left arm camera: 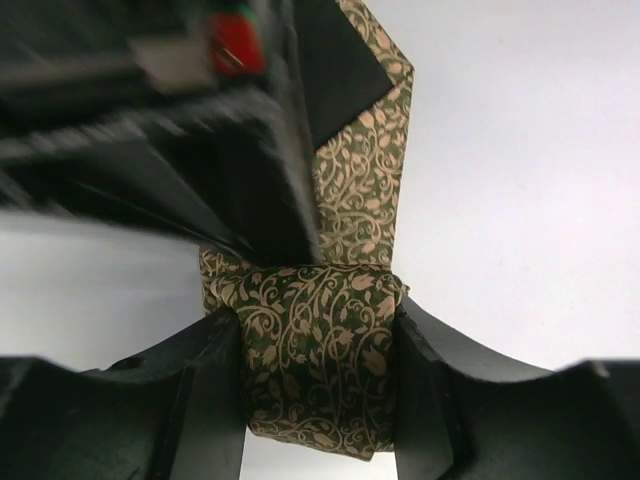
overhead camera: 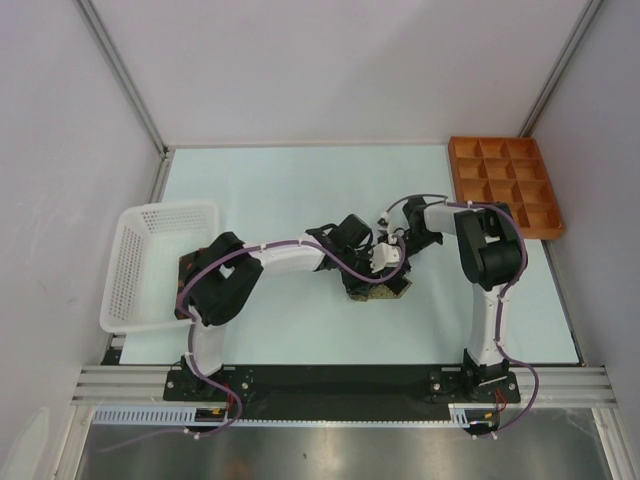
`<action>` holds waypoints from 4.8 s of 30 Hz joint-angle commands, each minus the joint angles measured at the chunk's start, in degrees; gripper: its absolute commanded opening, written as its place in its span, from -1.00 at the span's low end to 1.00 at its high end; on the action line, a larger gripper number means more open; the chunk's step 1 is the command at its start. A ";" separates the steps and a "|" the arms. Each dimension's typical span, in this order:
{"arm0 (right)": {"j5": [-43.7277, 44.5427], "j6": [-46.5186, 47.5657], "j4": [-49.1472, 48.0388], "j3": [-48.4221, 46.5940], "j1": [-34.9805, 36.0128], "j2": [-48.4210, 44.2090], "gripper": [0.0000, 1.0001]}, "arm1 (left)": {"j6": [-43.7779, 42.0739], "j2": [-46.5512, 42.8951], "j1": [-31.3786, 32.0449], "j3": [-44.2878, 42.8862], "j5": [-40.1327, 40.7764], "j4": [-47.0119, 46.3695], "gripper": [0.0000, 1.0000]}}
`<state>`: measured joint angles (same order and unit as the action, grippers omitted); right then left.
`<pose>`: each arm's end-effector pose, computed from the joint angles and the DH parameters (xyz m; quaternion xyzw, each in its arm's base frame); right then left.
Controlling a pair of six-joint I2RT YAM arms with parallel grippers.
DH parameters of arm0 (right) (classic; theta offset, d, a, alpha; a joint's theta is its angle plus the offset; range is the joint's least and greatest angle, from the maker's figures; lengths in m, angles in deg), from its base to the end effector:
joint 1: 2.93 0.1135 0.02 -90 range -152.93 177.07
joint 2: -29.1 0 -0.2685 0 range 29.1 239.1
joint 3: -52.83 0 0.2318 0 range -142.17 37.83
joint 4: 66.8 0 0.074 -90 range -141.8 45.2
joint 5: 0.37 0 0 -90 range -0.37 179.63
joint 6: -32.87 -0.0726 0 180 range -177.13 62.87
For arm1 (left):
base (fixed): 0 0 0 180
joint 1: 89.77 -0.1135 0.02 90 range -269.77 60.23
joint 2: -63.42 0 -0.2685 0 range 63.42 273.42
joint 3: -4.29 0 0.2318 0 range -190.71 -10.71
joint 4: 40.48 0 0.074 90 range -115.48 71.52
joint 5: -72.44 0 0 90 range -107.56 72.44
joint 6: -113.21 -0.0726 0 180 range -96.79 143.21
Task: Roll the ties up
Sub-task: Roll the tie at the center of the board.
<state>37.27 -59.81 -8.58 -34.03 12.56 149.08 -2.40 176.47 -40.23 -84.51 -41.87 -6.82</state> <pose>0.3176 0.1477 0.1011 0.0950 -0.8923 -0.4340 0.0800 0.2439 -0.3321 0.1466 0.6190 0.7091 -0.2540 0.2224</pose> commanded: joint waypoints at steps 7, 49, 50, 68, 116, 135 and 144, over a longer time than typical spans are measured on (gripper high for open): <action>1.40 2.33 2.13 -1.18 -1.42 -1.68 -0.45 | -4.28 5.16 0.65 -2.66 10.60 9.55 -0.84; 3.31 2.42 -5.08 8.49 -3.01 -3.09 -1.00 | -2.35 0.42 -3.57 -1.26 -3.27 2.54 0.31; 4.53 2.59 -4.73 8.49 -3.01 -3.18 -1.00 | -1.73 -0.63 -3.75 -0.74 -3.89 1.22 0.37; 21.24 3.73 1.78 4.88 -2.92 -1.51 -1.00 | 3.37 -7.77 -4.80 7.44 -12.68 -17.33 0.99; 6.48 3.56 -1.37 8.04 -13.47 -6.00 0.66 | -6.12 5.77 2.05 -2.84 4.37 5.08 -0.92; -4.86 -2.15 -9.47 11.56 -6.43 -11.70 0.51 | -5.60 6.48 2.05 -3.28 3.75 4.37 -0.92; -3.19 -4.97 -9.57 10.51 -4.41 -12.14 -0.01 | -5.16 6.21 1.97 -2.40 3.66 3.58 -0.92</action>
<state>33.38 -63.74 -17.39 -22.31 7.18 139.42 -7.23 179.53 -38.24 -88.40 -41.24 -6.17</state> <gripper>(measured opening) 0.572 0.466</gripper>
